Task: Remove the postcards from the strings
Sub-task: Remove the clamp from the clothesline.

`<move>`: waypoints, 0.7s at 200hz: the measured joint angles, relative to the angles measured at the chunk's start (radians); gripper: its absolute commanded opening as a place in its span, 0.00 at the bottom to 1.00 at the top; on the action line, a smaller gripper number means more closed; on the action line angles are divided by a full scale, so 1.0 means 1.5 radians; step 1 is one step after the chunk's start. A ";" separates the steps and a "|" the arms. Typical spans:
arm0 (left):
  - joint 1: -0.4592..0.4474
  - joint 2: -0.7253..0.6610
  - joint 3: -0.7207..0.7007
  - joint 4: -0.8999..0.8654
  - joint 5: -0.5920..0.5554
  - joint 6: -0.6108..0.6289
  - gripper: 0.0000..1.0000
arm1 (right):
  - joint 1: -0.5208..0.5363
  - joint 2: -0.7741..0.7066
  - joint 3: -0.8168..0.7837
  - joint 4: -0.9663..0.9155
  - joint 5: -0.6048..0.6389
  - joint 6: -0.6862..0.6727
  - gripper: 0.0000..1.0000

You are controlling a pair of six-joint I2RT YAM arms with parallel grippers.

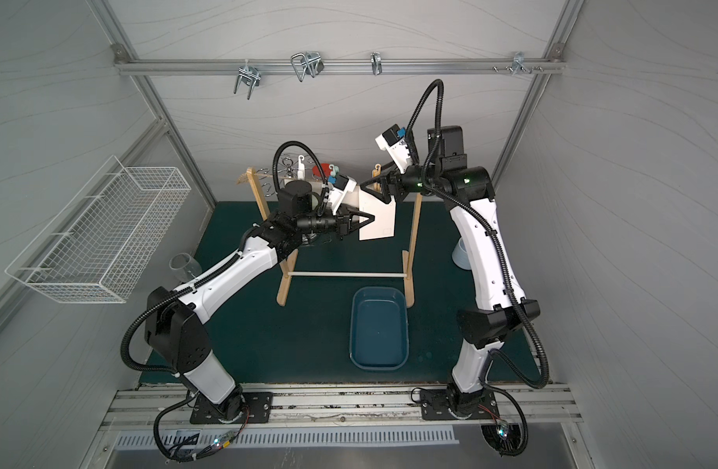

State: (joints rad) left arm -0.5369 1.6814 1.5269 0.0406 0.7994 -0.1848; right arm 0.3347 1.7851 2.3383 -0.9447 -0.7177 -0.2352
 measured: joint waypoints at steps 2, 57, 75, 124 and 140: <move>0.000 0.000 0.000 -0.001 0.000 0.000 0.00 | 0.000 0.000 0.000 -0.001 0.000 0.000 0.71; 0.000 0.000 0.002 -0.018 -0.002 0.011 0.00 | 0.001 0.000 0.009 -0.020 -0.006 -0.005 0.65; 0.000 0.000 0.006 -0.024 -0.002 0.014 0.00 | 0.001 0.000 0.010 -0.023 -0.009 -0.011 0.63; 0.001 0.000 0.008 -0.029 -0.002 0.019 0.00 | 0.001 0.000 0.011 -0.033 -0.018 -0.026 0.57; 0.001 0.000 0.008 -0.029 -0.001 0.019 0.00 | 0.001 0.000 0.011 -0.035 -0.023 -0.030 0.56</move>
State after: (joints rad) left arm -0.5354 1.6810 1.5387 -0.0032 0.7975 -0.1570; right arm 0.3363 1.7851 2.3554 -0.9977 -0.7517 -0.2798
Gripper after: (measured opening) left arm 0.047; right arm 0.565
